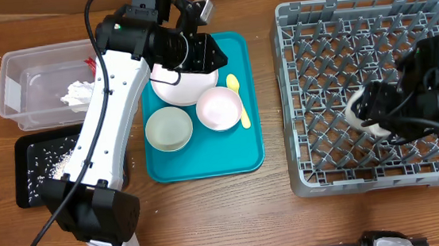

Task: Sort waste into correct bins and load items into the dishwasher
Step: 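Lower the cup into the dish rack with the right gripper and release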

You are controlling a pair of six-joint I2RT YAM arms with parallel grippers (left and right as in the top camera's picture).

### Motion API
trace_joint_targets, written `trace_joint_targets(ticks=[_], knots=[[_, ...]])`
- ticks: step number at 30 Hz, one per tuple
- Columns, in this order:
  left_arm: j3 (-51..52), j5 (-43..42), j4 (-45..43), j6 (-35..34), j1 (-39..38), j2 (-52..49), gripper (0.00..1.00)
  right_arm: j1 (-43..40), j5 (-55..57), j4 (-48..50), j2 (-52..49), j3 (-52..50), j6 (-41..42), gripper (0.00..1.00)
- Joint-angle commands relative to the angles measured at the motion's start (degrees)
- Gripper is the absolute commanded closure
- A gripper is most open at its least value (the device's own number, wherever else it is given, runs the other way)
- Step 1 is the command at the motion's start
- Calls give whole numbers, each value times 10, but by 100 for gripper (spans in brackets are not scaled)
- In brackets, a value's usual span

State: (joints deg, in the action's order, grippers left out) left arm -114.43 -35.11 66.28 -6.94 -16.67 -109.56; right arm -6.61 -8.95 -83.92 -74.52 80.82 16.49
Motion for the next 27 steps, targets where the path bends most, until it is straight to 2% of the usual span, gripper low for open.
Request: trace_joint_targets(ticks=[1, 6, 11, 18, 21, 27], knots=[[-7, 28, 4, -4, -2, 5, 80, 3, 40, -25, -45, 13, 11, 32], [-7, 30, 8, -4, -2, 5, 80, 3, 40, -73, -114, 12, 2, 32], [-7, 42, 10, -4, -2, 5, 80, 6, 40, -78, -150, -2, -2, 32], [-7, 43, 11, -4, -2, 5, 79, 38, 38, -73, -151, -41, 1, 31], [-7, 43, 12, -4, -2, 5, 79, 55, 39, -58, -151, -64, 8, 28], [-7, 64, 30, -3, -2, 5, 79, 66, 85, -20, -151, -115, 46, 28]])
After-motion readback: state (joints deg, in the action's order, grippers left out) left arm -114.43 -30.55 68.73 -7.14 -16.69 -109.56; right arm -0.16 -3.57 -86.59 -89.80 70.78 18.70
